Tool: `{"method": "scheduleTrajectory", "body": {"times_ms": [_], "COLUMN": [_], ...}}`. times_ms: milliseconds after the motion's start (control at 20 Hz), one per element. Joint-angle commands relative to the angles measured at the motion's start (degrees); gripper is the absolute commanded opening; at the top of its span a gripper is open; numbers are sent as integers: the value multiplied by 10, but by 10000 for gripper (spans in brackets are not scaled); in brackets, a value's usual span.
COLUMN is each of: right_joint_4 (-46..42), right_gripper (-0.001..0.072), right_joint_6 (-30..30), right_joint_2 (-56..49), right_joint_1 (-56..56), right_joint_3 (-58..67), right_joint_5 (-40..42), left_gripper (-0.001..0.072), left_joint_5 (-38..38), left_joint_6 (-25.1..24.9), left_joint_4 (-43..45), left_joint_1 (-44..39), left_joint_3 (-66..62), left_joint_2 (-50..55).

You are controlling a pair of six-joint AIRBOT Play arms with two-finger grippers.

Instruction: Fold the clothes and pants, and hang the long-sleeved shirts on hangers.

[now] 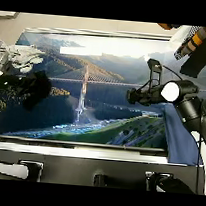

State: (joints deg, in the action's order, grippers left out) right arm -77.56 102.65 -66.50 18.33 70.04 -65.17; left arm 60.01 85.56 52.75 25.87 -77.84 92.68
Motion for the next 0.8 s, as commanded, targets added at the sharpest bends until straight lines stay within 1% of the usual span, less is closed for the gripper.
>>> {"method": "scheduleTrajectory", "body": {"times_ms": [0,150,250,300,350,400,450,500,550,600,700,750], "right_joint_4": [1,-3,-26,-43,-62,-72,-76,-78,-81,-90,-109,-90], "right_gripper": [415,415,415,415,415,415,415,415,415,415,416,416], "right_joint_6": [3,3,17,31,47,59,66,67,71,91,159,202], "right_joint_2": [0,4,10,13,16,17,17,17,17,17,17,17], "right_joint_1": [0,0,0,0,0,0,0,0,0,0,-5,-26], "right_joint_3": [1,1,1,1,1,1,0,0,0,0,1,1], "right_joint_5": [-27,-46,-73,-89,-105,-117,-128,-131,-130,-123,-93,-72], "left_gripper": [14,14,14,15,20,88,271,490,630,632,632,632], "left_joint_5": [57,61,40,18,-5,-21,-28,-25,-14,7,65,99], "left_joint_6": [-36,27,55,74,104,134,164,179,179,177,147,140], "left_joint_4": [-99,-98,-97,-92,-74,-50,-27,-18,-16,-15,-11,8], "left_joint_1": [-132,-276,-365,-406,-441,-465,-482,-488,-486,-475,-435,-408], "left_joint_3": [0,0,0,0,0,0,0,0,0,0,0,0], "left_joint_2": [-37,-34,-20,-10,-1,8,17,24,26,23,2,-18]}}
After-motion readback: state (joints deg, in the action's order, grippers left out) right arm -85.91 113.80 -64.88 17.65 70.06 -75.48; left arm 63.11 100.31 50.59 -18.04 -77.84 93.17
